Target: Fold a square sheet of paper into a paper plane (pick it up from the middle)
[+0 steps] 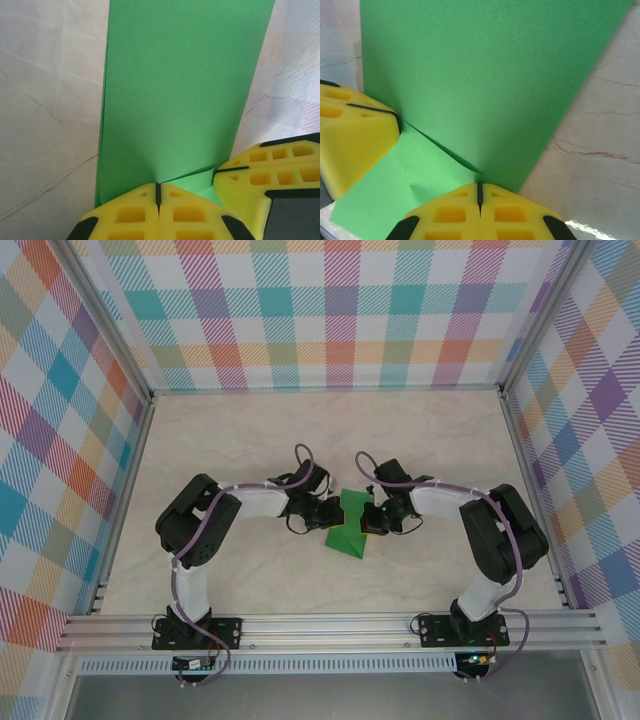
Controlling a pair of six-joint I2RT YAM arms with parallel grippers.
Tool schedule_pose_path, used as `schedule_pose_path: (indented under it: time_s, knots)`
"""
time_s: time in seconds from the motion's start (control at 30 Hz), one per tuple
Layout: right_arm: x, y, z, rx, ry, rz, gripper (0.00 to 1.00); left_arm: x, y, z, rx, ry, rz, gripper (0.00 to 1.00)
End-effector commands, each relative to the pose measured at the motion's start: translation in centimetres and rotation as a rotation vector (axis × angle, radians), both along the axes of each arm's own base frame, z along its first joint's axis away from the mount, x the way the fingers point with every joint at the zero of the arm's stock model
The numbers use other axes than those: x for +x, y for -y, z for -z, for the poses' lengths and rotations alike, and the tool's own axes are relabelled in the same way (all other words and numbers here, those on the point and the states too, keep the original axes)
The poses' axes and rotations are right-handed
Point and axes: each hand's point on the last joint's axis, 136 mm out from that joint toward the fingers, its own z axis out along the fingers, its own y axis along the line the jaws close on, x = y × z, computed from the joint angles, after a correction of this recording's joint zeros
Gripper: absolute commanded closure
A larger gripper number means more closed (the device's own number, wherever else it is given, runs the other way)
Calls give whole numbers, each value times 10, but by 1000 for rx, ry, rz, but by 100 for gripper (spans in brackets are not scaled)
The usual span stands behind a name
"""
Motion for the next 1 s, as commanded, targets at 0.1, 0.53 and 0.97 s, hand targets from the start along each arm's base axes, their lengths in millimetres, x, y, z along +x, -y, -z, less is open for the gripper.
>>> schedule_pose_path:
  time_s: [0.1,0.53,0.97]
  knots:
    - [-3,-7,-22,45,30,-60,100,-14,-10,18,105,-52,13,100]
    - [-31,-41,-59,155,67,-114,100,-23,-28,33,216,-73,-11,100]
    - [-43,-41,-20,41,0,-114,100,-26,-31,37,230,-82,-23,100]
